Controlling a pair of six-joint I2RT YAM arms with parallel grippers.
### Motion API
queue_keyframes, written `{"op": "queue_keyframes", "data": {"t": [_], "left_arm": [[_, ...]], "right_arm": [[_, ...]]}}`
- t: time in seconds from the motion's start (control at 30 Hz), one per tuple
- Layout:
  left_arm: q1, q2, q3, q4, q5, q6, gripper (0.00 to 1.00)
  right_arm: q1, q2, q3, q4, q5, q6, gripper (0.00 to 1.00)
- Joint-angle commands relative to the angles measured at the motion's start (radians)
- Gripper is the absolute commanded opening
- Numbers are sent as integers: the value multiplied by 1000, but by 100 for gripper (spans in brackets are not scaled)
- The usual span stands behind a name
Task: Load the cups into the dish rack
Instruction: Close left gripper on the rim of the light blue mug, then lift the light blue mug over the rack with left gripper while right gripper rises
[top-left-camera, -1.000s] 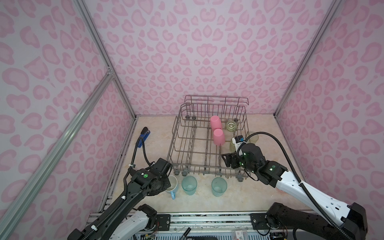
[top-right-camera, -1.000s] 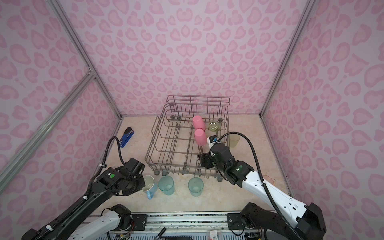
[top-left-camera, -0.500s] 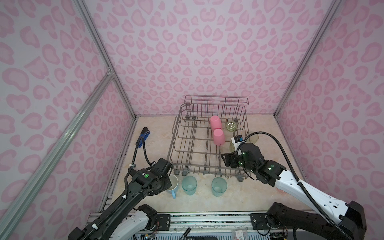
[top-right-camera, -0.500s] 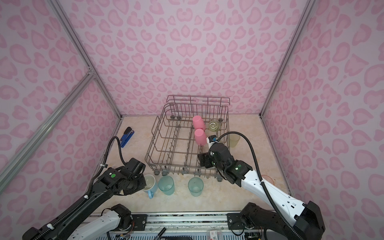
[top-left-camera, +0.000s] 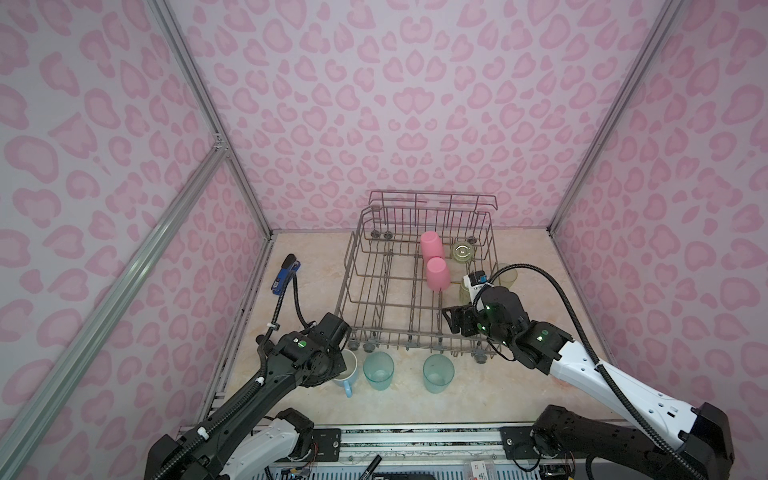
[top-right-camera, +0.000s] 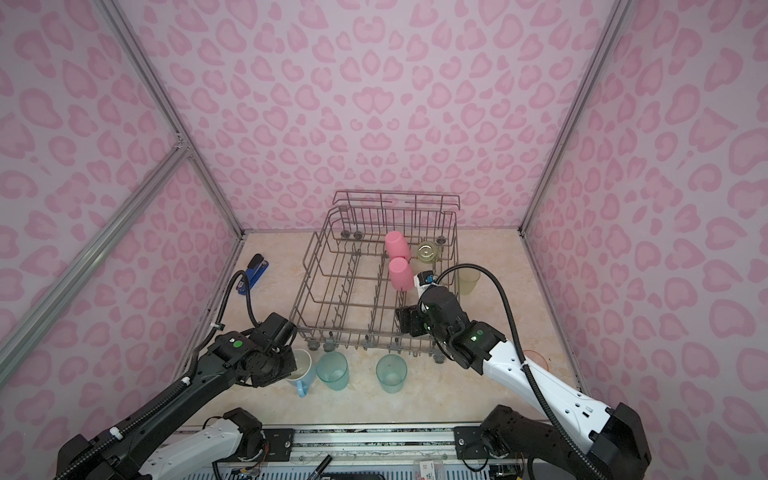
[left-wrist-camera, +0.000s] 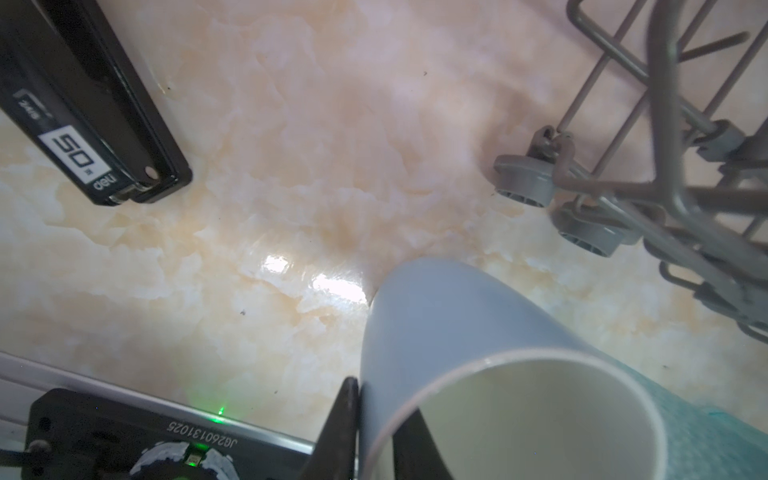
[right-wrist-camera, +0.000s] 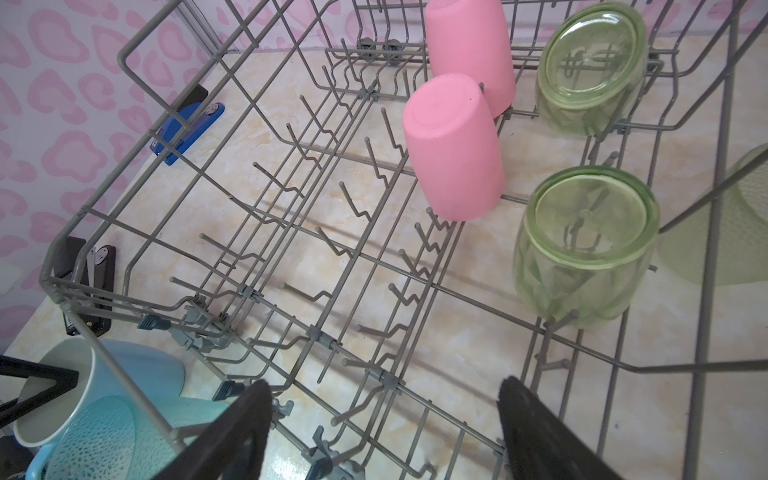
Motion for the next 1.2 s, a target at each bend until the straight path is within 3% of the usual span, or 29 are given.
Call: {"op": "queue_keyframes", "data": {"t": [0.0, 0.23, 0.97, 1.17], "left_arm": [[0, 5, -10, 31, -8, 2, 15], [0, 41, -27, 60, -7, 4, 3], [0, -190, 155, -297, -213, -34, 3], [3, -190, 267, -353, -260, -31, 3]], "right_arm": [[2, -3, -8, 19, 6, 13, 85], [1, -19, -22, 27, 8, 12, 85], [26, 42, 8, 86, -15, 18, 85], [38, 73, 62, 71, -19, 25, 85]]}}
